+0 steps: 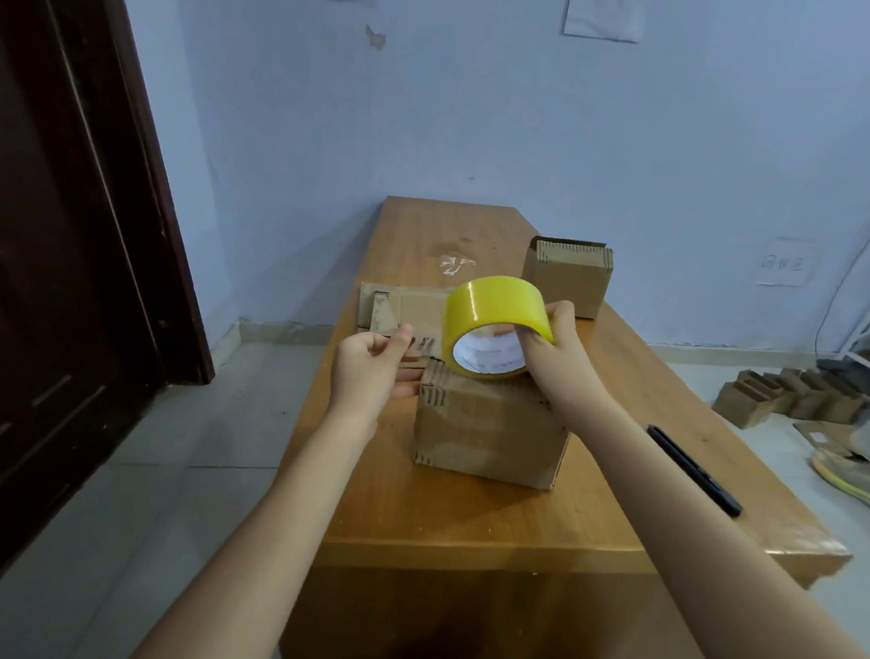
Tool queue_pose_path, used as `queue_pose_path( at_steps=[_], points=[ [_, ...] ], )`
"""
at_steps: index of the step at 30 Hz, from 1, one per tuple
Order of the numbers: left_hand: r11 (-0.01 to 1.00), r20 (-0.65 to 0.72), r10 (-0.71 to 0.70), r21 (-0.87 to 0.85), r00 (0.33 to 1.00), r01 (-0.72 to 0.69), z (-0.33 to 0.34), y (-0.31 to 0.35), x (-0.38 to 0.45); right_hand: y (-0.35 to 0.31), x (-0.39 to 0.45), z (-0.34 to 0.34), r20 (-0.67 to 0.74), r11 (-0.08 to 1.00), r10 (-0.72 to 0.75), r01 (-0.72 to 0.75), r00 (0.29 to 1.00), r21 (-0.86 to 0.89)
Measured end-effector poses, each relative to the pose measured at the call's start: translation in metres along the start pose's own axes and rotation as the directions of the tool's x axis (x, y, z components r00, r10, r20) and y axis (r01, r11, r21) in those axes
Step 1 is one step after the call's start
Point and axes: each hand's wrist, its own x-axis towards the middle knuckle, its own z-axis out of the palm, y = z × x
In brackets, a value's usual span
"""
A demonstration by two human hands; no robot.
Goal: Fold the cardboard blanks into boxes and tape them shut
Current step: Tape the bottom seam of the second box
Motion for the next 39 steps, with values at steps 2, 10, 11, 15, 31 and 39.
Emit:
queue_pose_path(
  at_steps=[2, 10, 11, 15, 31, 39],
  points=[
    [0.997, -0.020, 0.014, 0.073, 1.000, -0.013, -0.001, -0.002, -0.002, 0.001, 0.002, 0.000, -0.004, 0.998, 0.060, -0.060, 0.998, 0.035],
    [0.992, -0.074, 0.003, 0.130, 0.997, 0.007, -0.006, -0.019, -0.008, 0.004, -0.001, -0.002, 0.013, 1.000, -0.010, 0.010, 1.000, -0.014],
    [0.992, -0.078, 0.001, 0.123, 0.997, 0.009, -0.005, -0.019, -0.008, 0.005, 0.000, -0.002, 0.020, 1.000, -0.022, 0.022, 1.000, -0.017],
    [0.994, -0.097, 0.020, 0.110, 0.995, -0.009, -0.005, -0.022, -0.010, 0.006, 0.002, -0.002, 0.061, 0.997, -0.043, 0.048, 0.997, -0.068],
    [0.972, -0.133, -0.233, -0.029, 0.963, 0.232, 0.014, -0.038, -0.026, 0.007, 0.003, 0.004, 0.107, 0.961, -0.095, 0.120, 0.990, -0.250],
    [0.876, -0.084, -0.231, 0.417, 0.969, 0.244, -0.001, -0.050, -0.033, 0.008, 0.004, 0.004, 0.107, 0.963, -0.093, 0.117, 0.990, -0.241]
  ],
)
